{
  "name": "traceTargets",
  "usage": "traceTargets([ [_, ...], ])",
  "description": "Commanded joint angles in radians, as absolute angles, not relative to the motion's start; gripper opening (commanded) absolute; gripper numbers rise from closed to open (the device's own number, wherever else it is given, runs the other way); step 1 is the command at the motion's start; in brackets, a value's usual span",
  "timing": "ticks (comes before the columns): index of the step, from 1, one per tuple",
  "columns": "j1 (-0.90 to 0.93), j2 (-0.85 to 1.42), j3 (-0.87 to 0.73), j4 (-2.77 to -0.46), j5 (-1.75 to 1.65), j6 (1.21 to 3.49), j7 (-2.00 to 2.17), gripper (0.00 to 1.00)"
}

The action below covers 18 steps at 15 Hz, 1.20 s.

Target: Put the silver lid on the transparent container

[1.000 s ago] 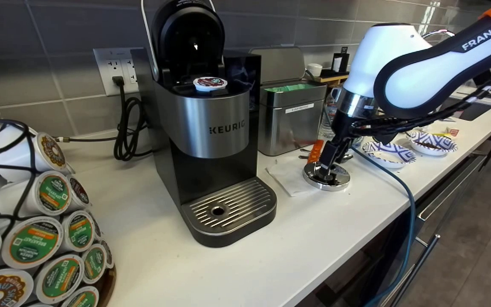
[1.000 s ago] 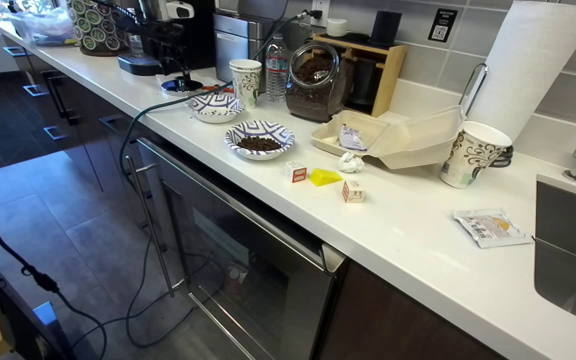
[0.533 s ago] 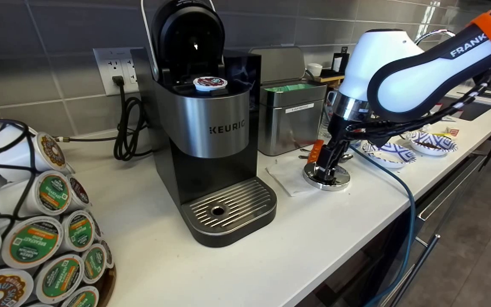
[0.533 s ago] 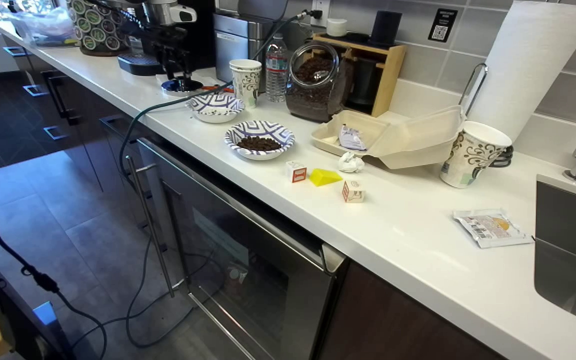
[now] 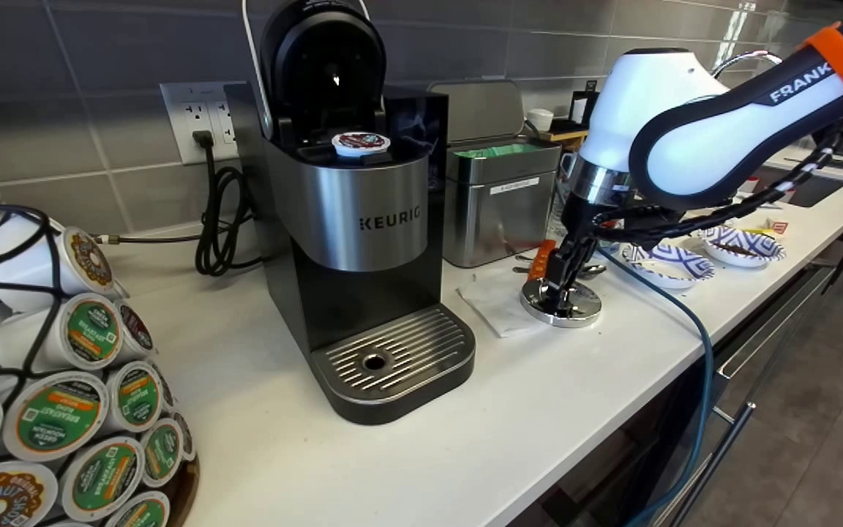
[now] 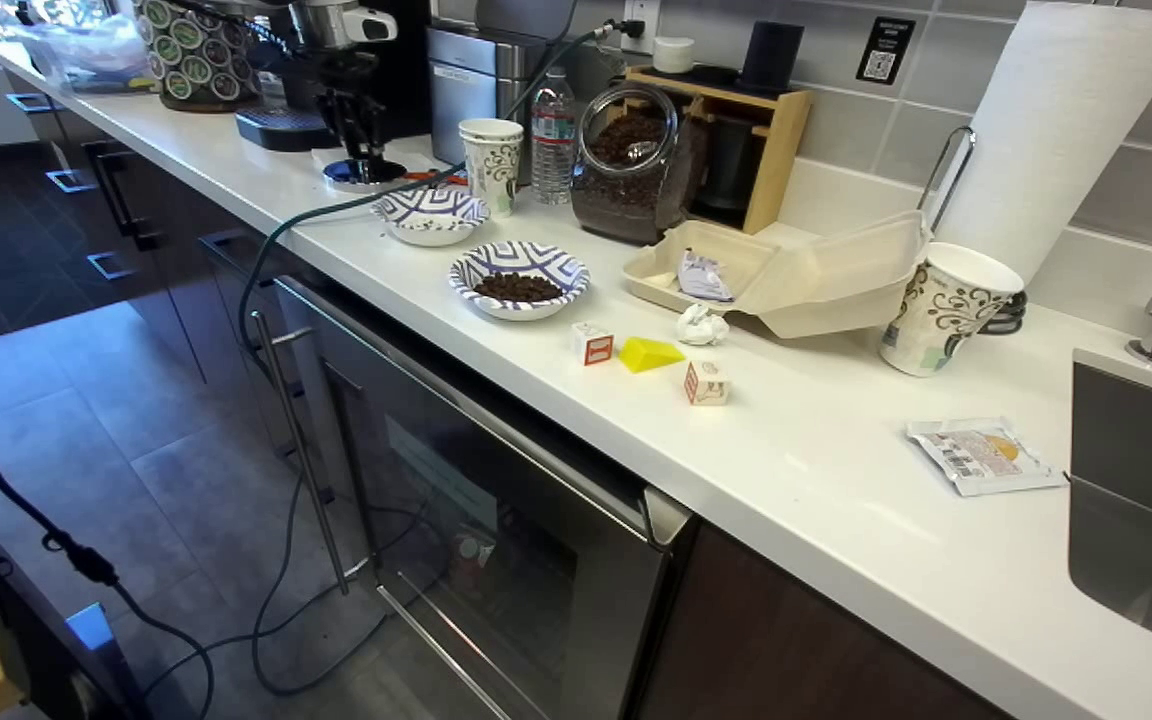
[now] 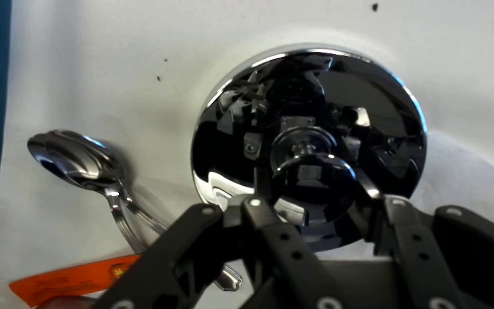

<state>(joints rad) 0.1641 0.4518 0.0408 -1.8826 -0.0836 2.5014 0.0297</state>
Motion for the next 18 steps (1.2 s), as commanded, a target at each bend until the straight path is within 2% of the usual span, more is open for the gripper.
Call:
traceTargets([
  [1, 0.178, 0.461, 0.032, -1.859, -0.118, 2.453, 0.07, 0.21],
  [10, 0.211, 0.316, 0.053, -1.897, -0.137, 2.428, 0.107, 0.21],
  [18, 0.08, -0.046, 0.076, -2.294, 0.172, 2.836, 0.026, 0.21],
])
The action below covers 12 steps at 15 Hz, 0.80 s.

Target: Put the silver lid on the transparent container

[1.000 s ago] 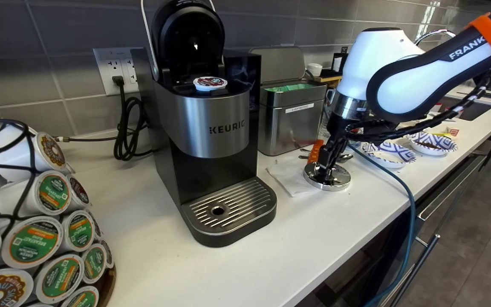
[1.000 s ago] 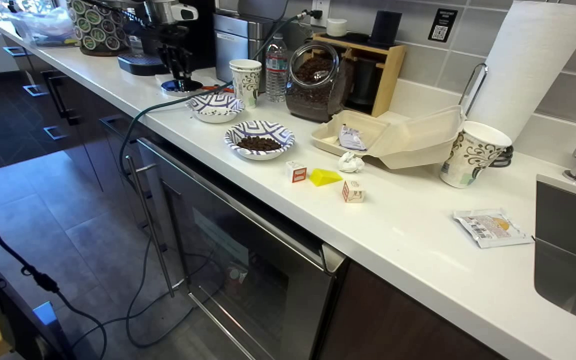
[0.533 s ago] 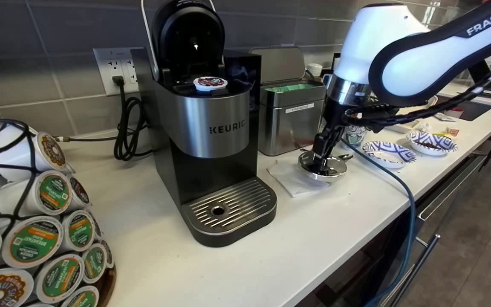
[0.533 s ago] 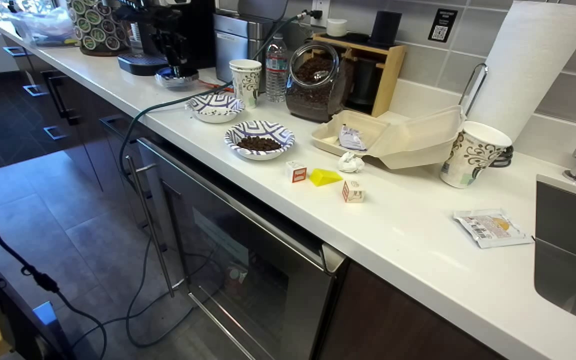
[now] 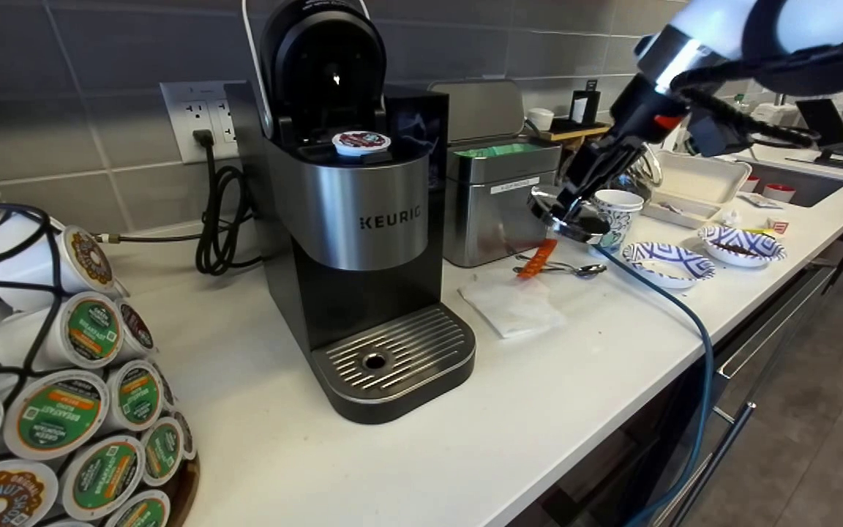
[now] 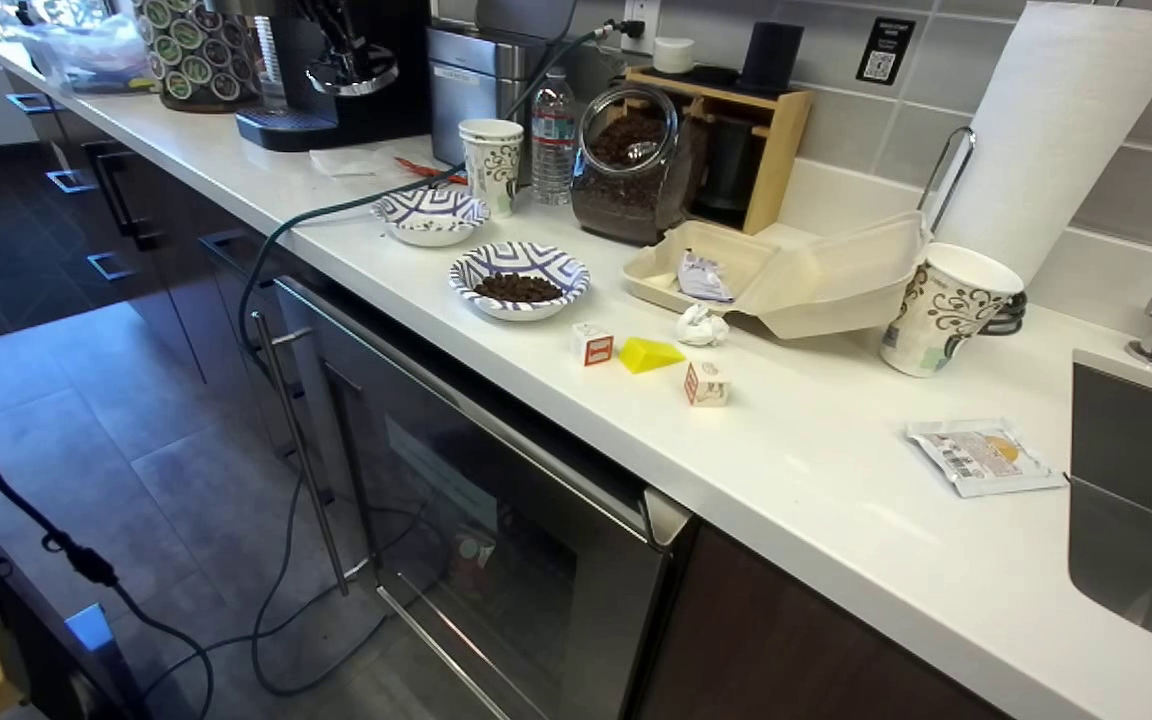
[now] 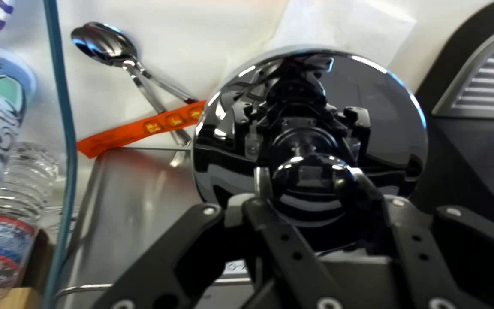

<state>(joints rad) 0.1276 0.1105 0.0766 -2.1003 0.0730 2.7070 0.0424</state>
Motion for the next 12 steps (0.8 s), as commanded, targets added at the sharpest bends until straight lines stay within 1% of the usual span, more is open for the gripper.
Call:
traceTargets([
  [1, 0.069, -0.089, 0.066, -2.344, 0.209, 2.884, 0.02, 0.21],
  [6, 0.041, -0.308, -0.025, -2.576, 0.332, 3.136, -0.003, 0.21],
  [7, 0.09, -0.341, -0.07, -2.598, 0.377, 3.139, -0.05, 0.21],
  [8, 0.046, -0.232, -0.025, -2.504, 0.309, 3.113, -0.003, 0.46],
  [11, 0.065, -0.32, -0.063, -2.569, 0.344, 3.12, -0.034, 0.46],
  [12, 0.068, -0.329, -0.063, -2.576, 0.345, 3.12, -0.034, 0.21],
])
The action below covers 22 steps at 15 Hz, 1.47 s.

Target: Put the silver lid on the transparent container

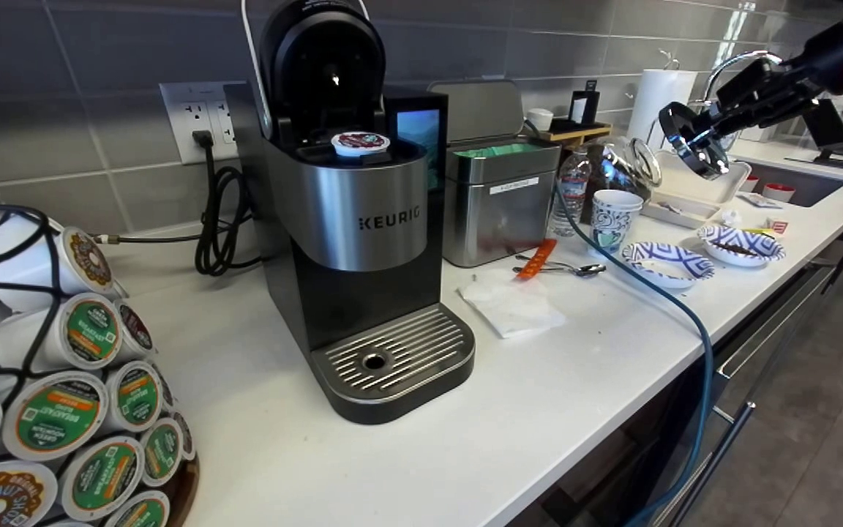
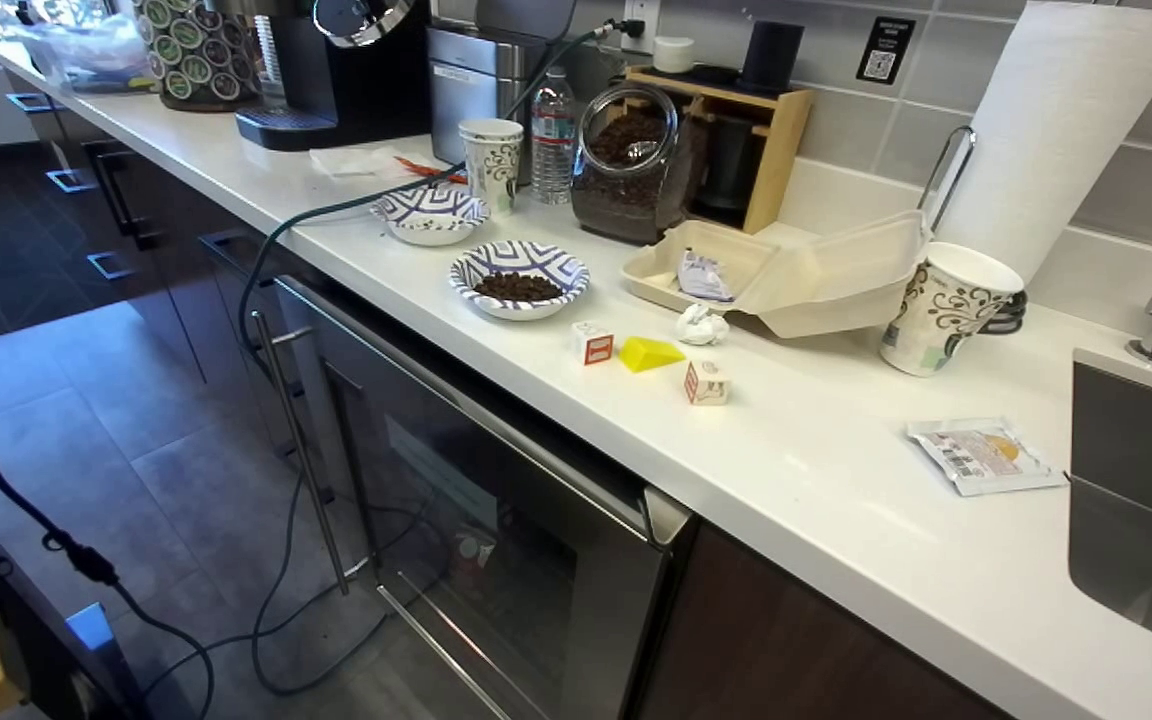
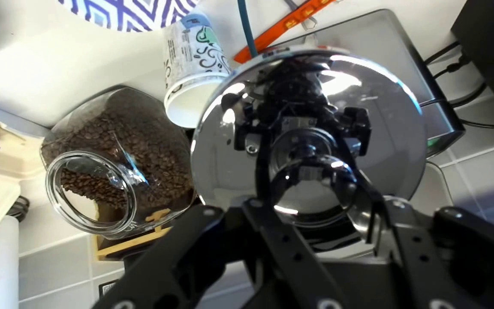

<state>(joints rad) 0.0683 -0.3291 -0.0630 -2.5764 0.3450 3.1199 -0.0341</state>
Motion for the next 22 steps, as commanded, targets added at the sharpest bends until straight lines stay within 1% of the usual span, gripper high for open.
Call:
traceTargets([
  [1, 0.079, -0.324, -0.095, -2.556, 0.358, 3.111, -0.044, 0.21],
  [2, 0.087, -0.322, -0.149, -2.533, 0.371, 3.085, -0.068, 0.21],
  [4, 0.21, -0.335, -0.327, -2.49, 0.472, 3.056, -0.147, 0.21],
  [8, 0.397, -0.38, -0.641, -2.393, 0.732, 2.965, -0.405, 0.21],
  [14, 0.784, -0.428, -1.113, -2.263, 1.183, 2.904, -0.738, 0.21],
  [15, 0.829, -0.418, -1.175, -2.249, 1.231, 2.885, -0.749, 0.21],
  [16, 0.84, -0.356, -1.195, -2.244, 1.225, 2.894, -0.726, 0.21],
  [17, 0.779, -0.394, -1.126, -2.27, 1.167, 2.915, -0.71, 0.46],
  [18, 0.807, -0.389, -1.163, -2.268, 1.178, 2.914, -0.714, 0.46],
  [20, 0.825, -0.382, -1.181, -2.266, 1.184, 2.914, -0.714, 0.46],
  [21, 0.828, -0.378, -1.18, -2.263, 1.186, 2.914, -0.714, 0.21],
  [22, 0.859, -0.344, -1.238, -2.24, 1.195, 2.869, -0.689, 0.21],
])
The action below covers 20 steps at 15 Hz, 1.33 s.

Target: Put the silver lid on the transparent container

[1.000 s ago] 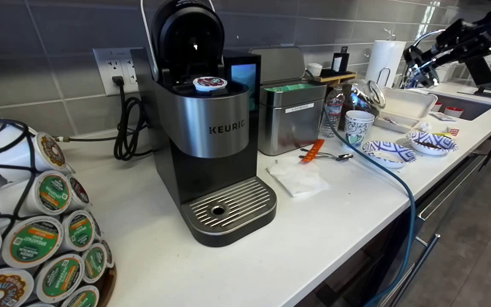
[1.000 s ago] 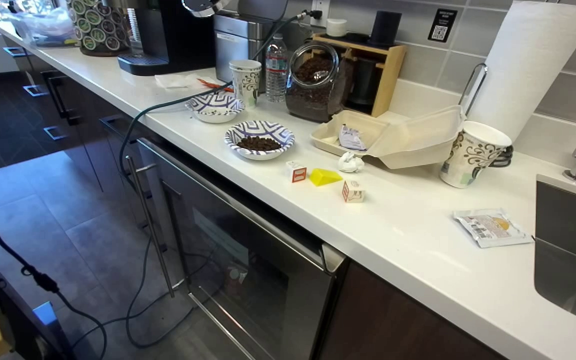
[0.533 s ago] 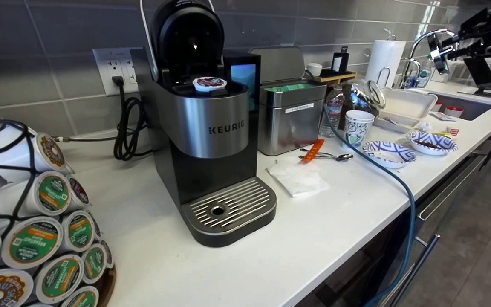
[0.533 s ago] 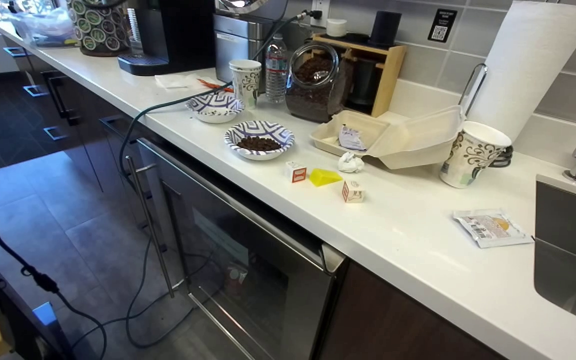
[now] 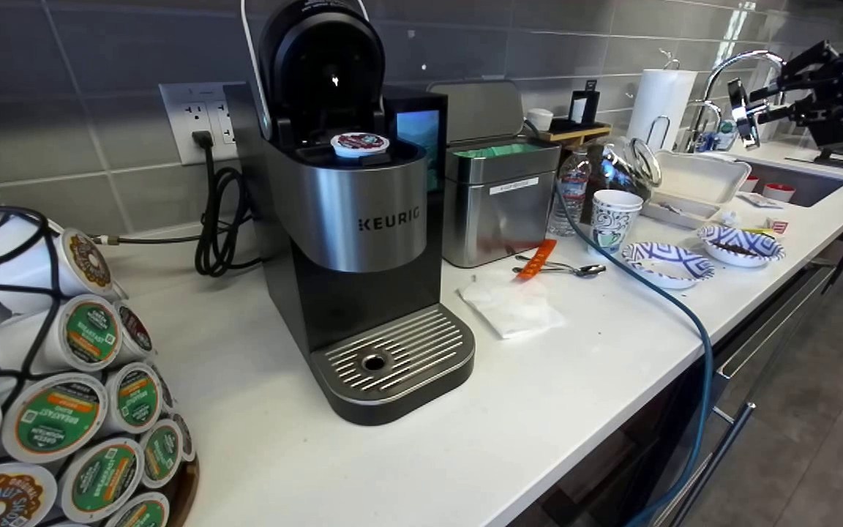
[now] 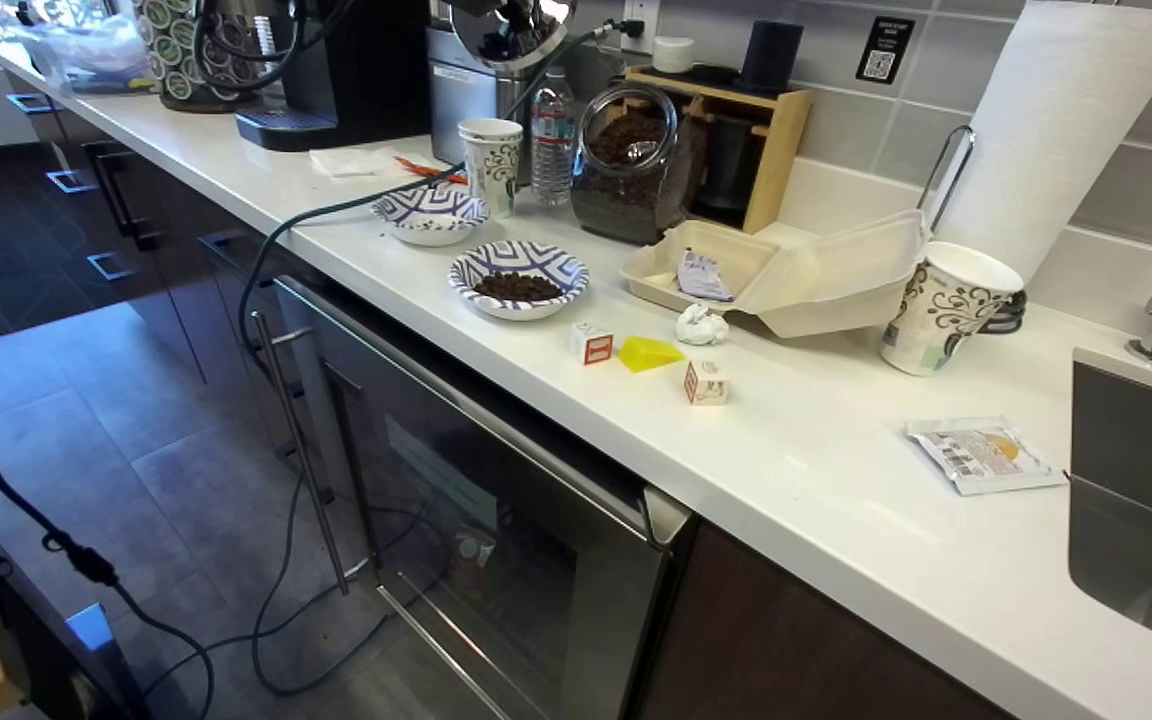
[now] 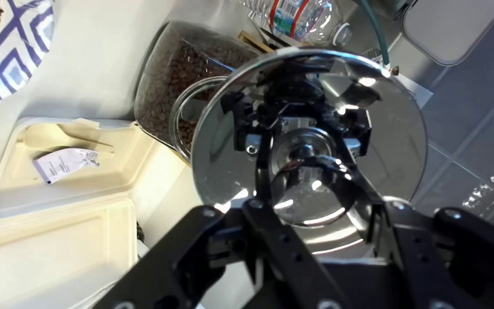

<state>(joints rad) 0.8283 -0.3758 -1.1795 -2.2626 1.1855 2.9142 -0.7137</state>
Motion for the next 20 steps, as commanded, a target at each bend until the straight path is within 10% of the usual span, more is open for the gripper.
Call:
traceTargets([
  [1, 0.882, -0.336, -1.276, -2.227, 1.2, 2.841, -0.686, 0.21],
  [20, 1.86, -0.468, -2.222, -1.955, 0.768, 2.96, -0.336, 0.21],
])
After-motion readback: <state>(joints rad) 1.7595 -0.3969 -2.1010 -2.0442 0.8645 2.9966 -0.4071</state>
